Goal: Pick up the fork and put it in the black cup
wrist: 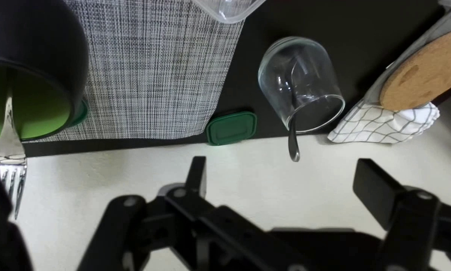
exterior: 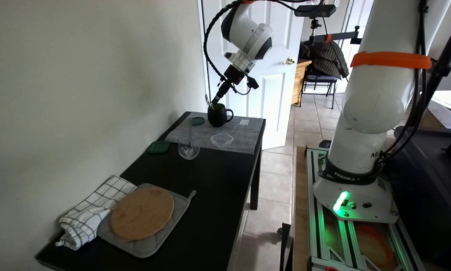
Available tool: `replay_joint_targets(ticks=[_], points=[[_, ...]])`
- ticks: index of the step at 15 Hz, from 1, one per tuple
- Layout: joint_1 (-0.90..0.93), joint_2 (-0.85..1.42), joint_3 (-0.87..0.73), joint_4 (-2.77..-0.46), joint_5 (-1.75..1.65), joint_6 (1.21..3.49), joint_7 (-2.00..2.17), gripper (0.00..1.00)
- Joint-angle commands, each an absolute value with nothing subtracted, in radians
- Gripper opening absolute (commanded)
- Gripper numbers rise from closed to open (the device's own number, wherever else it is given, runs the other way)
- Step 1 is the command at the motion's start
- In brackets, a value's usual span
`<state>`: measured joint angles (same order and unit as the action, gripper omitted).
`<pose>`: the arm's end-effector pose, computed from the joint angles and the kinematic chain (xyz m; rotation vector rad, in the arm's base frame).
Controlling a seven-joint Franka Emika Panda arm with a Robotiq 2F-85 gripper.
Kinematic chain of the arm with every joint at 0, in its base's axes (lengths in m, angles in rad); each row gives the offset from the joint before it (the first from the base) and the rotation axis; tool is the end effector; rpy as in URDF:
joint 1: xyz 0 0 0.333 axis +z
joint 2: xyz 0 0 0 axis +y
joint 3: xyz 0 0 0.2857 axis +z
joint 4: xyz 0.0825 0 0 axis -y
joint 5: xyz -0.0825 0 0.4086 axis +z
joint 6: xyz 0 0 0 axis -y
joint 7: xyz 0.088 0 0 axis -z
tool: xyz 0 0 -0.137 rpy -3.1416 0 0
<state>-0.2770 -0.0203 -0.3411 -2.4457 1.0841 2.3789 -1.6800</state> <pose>0.4246 -0.2674 0.2358 -2.6539 -0.2974 -0.8862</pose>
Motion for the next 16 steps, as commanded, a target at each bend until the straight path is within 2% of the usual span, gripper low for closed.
replay_joint_targets(ticks=[1, 2, 4, 10, 14, 16], points=[[-0.288, -0.02, -0.33, -2.445, 1.083, 2.378, -1.679, 1.0], [-0.288, -0.02, -0.329, -2.445, 1.083, 2.378, -1.679, 1.0], [-0.254, -0.066, -0.29, -2.503, 1.15, 2.602, -1.723, 1.0], [-0.175, -0.118, -0.161, -2.602, 1.034, 2.964, -1.765, 1.0], [-0.181, -0.063, -0.106, -2.633, 0.851, 3.022, -1.679, 1.0], [-0.174, -0.07, -0.115, -2.613, 0.895, 2.996, -1.714, 1.0]])
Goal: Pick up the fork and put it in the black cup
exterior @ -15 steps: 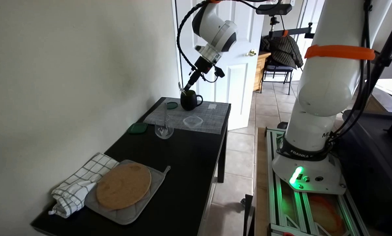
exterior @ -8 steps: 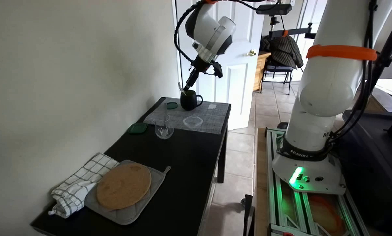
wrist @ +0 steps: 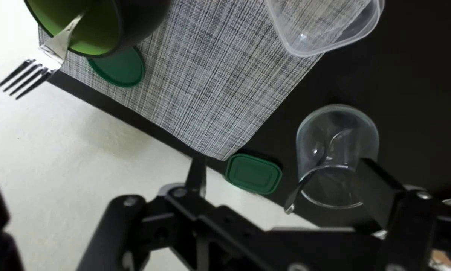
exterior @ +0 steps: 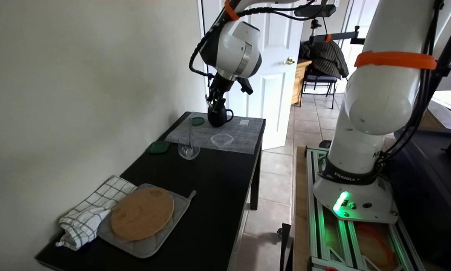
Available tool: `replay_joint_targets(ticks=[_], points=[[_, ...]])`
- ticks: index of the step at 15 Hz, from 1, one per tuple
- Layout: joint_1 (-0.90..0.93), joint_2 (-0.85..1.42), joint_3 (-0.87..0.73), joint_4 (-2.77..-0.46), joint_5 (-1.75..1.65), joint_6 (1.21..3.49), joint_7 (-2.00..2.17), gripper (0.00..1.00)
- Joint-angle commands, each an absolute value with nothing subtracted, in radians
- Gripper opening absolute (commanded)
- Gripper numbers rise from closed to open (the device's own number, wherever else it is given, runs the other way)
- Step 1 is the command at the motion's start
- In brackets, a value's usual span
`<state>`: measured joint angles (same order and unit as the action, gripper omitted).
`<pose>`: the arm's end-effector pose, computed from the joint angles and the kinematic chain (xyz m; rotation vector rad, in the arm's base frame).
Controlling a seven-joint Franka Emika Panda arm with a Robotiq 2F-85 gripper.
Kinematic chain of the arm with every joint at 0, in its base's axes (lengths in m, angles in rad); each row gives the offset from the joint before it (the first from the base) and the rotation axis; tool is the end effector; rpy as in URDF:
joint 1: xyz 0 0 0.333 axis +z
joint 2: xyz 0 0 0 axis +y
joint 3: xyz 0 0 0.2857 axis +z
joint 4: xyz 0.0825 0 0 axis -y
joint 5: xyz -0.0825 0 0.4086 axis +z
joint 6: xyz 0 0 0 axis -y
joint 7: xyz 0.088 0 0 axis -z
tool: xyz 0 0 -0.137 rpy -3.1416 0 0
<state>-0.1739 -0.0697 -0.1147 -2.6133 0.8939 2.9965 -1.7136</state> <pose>0.4444 -0.1857 0.2330 2.7726 0.8029 0.7265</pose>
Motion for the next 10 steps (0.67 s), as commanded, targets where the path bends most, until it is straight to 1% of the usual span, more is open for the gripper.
replay_joint_targets(ticks=[1, 3, 4, 5, 9, 10], points=[[-0.174, -0.064, -0.111, -2.618, 0.879, 2.996, -1.712, 1.0], [-0.174, -0.058, -0.11, -2.619, 0.871, 2.996, -1.712, 1.0], [-0.18, -0.039, -0.101, -2.63, 0.834, 2.996, -1.622, 1.0], [-0.181, -0.013, -0.086, -2.644, 0.797, 3.071, -1.541, 1.0], [-0.173, 0.122, -0.139, -2.708, 0.51, 3.304, -1.301, 1.0], [-0.142, 0.134, -0.185, -2.708, 0.518, 3.304, -1.325, 1.0]])
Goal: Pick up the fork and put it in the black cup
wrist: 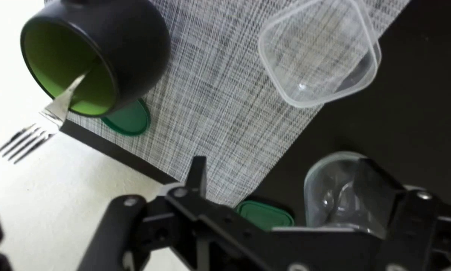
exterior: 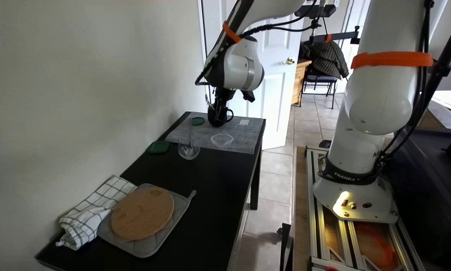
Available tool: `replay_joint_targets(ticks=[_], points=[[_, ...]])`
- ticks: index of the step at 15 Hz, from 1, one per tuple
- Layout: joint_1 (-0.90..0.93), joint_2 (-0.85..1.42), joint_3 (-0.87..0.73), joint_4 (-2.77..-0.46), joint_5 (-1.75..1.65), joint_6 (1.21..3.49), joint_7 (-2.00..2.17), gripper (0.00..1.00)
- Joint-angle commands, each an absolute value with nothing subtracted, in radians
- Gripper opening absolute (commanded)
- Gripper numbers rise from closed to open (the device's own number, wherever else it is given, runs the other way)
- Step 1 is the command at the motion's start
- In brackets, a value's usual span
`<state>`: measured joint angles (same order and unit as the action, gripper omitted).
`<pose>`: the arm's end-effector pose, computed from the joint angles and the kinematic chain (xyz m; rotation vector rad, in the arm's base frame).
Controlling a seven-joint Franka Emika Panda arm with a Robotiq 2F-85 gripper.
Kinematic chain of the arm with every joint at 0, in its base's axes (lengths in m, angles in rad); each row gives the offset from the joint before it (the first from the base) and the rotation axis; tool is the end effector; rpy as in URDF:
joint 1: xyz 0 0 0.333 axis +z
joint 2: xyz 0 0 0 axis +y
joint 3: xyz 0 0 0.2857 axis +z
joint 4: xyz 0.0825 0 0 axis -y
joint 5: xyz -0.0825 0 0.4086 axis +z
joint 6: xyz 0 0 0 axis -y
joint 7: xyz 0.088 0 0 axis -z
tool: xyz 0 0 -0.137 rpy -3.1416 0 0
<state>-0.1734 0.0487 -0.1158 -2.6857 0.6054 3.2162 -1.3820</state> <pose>0.4242 -0.1852 0.1848 2.7315 0.6685 0.5440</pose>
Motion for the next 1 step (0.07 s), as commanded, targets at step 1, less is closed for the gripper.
replay_joint_targets(ticks=[1], points=[[-0.169, 0.08, -0.131, -2.699, 0.568, 3.256, -1.354, 1.0]])
